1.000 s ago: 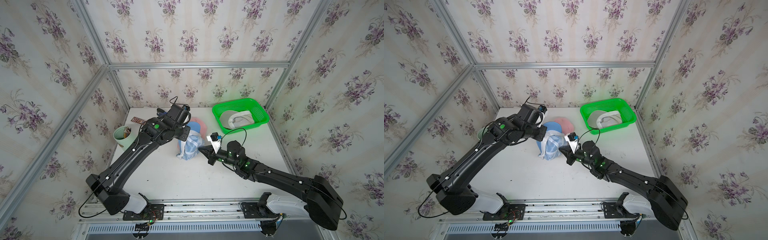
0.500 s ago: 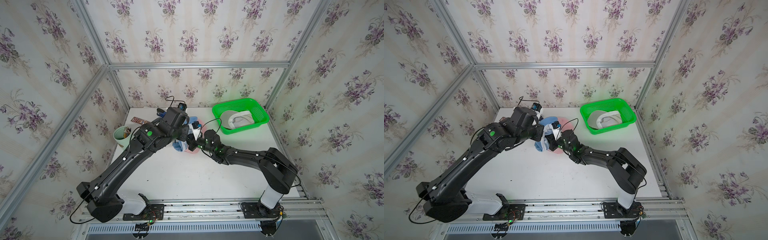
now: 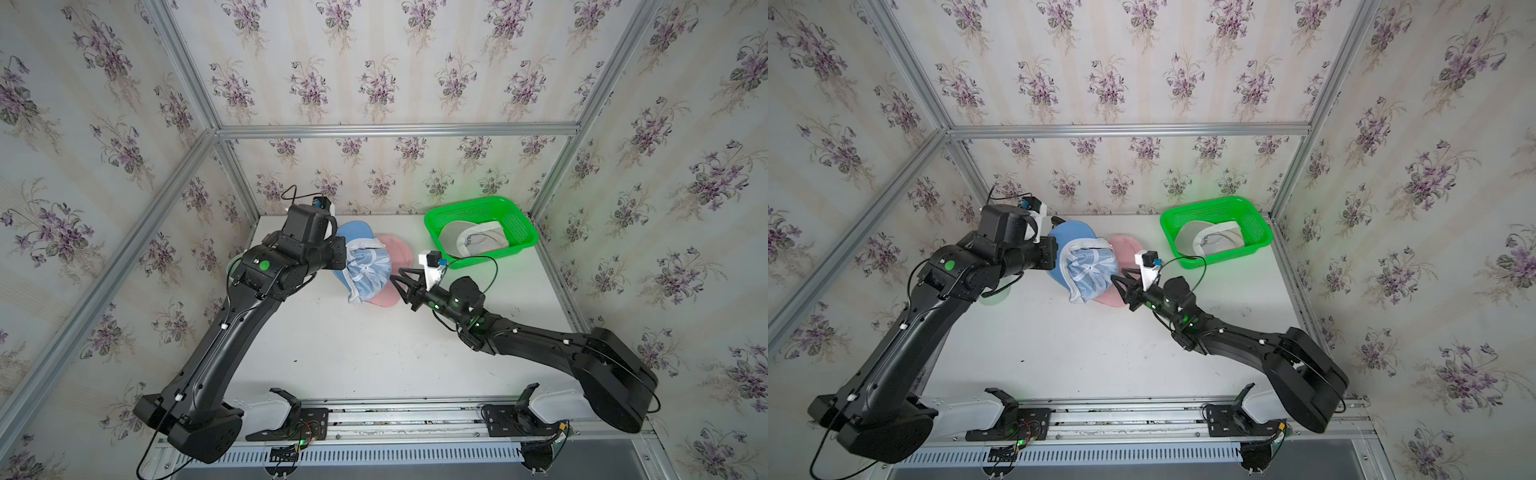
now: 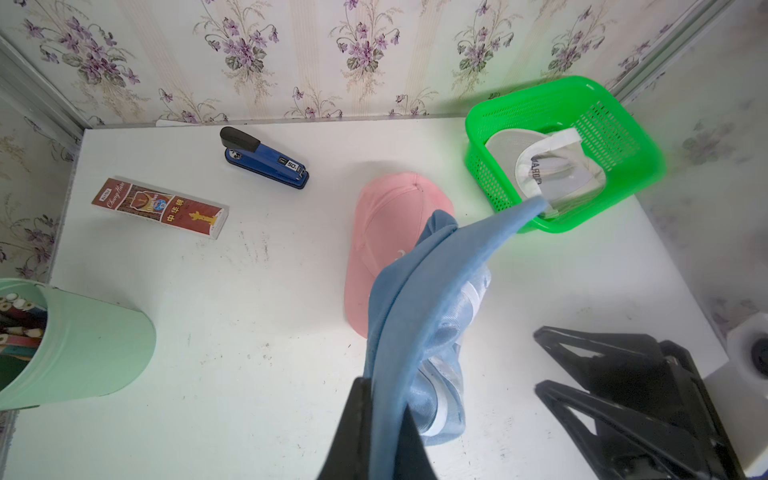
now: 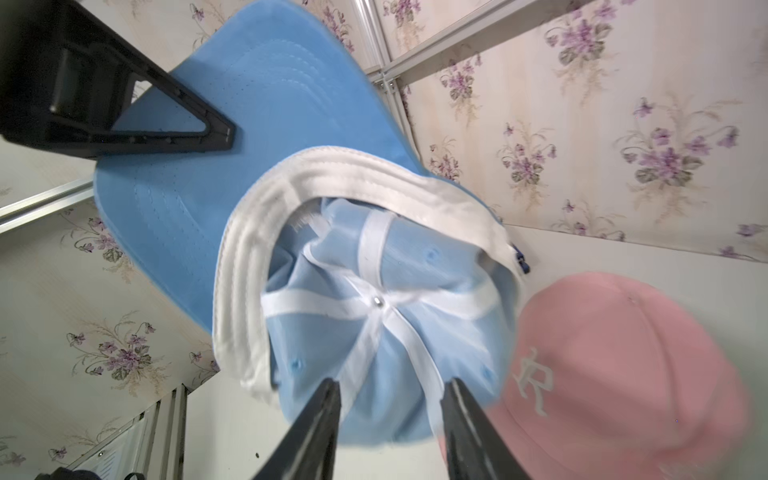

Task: Turn the baseball cap inside out
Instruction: Turn over the baseball cap.

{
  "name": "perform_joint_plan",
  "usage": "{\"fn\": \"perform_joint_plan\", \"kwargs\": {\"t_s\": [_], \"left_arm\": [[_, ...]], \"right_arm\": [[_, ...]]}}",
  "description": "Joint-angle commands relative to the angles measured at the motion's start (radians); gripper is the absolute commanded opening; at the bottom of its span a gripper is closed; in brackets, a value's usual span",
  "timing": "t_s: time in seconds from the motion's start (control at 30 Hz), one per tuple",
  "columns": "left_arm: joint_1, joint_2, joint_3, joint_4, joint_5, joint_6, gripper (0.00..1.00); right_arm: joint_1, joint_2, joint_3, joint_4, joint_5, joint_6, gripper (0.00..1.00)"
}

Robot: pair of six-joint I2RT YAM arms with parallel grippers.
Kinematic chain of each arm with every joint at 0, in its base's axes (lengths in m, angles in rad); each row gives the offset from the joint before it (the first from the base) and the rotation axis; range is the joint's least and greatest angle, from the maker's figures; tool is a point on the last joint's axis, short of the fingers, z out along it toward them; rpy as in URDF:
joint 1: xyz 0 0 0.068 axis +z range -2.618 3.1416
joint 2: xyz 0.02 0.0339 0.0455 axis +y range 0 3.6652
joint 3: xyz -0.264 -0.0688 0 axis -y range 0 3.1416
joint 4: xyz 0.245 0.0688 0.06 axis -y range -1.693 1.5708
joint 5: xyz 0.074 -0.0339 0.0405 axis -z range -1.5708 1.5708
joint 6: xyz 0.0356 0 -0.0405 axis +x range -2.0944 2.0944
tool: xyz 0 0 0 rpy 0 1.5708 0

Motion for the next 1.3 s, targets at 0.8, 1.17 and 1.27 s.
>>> {"fn": "perform_joint_plan", "kwargs": {"t_s": [0.8, 1.17, 1.27], "left_arm": [[0.018, 0.105, 0.089, -0.13, -0.407, -0.827, 0.0], [-0.026, 0.133, 0.161, -0.197, -0.487, -0.889, 0.0], [-0.035, 0.179, 0.19, -0.212, -0.49, -0.9, 0.0]], "right_arm": [[0.383, 0.289, 0.358, -0.116, 0.925, -0.303, 0.65], [0.396, 0.499, 0.552, -0.11, 0.95, -0.289, 0.69], [0.395, 0.534, 0.585, -0.112, 0.962, -0.286, 0.71]]}}
